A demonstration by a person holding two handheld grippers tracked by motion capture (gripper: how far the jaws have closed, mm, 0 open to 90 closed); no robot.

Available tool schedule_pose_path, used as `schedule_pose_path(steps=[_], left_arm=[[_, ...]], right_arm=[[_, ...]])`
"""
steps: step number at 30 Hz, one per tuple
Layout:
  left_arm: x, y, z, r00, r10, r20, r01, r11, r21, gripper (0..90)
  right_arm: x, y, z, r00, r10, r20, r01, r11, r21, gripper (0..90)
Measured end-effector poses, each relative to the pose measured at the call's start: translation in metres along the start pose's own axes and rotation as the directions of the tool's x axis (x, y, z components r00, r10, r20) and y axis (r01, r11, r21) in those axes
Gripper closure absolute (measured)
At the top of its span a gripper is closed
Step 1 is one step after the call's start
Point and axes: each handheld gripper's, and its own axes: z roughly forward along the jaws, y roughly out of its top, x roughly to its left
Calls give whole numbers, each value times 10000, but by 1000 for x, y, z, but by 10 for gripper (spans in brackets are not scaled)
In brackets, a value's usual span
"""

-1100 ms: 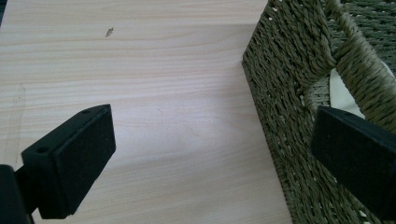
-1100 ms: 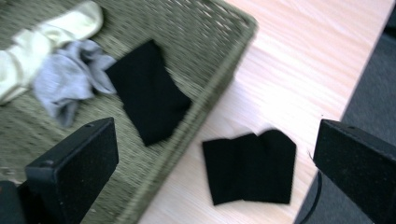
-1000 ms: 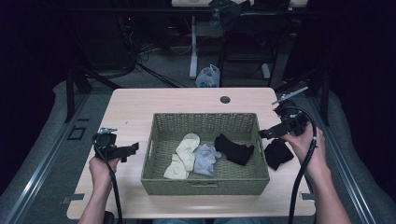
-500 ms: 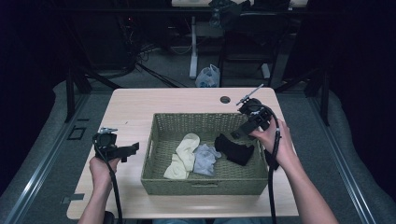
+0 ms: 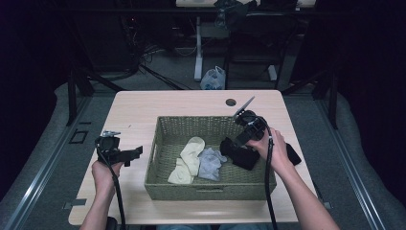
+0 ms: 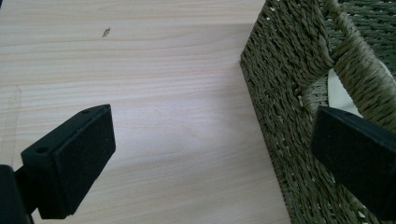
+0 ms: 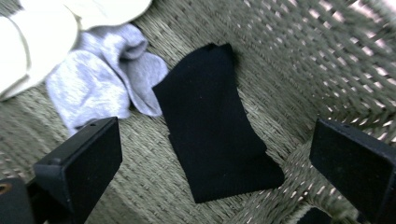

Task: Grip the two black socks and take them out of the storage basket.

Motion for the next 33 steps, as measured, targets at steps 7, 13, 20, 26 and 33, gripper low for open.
schedule_pose_path(steps=[7, 13, 20, 26, 33], left_arm=[[1, 0, 0, 10000, -57, -3, 57, 10000, -31, 6], [1, 0, 0, 10000, -39, 48, 39, 10000, -37, 6], [2, 1, 0, 10000, -62, 52, 62, 10000, -62, 6], [2, 1, -1, 9999, -79, 68, 80, 10000, -39, 6], [3, 1, -1, 9999, -116, 18, 116, 9999, -84, 6]], right_arm=[[3, 2, 24, 10000, -24, -60, 28, 9981, 610, 70], [8, 7, 42, 9999, -152, -56, 157, 9934, 1134, 150], [16, 10, 59, 9996, -262, -35, 265, 9889, 1465, 244], [18, 12, 73, 9993, -384, -25, 381, 9798, 1966, 324], [20, 15, 85, 9990, -369, 241, 312, 9782, 2053, 709]])
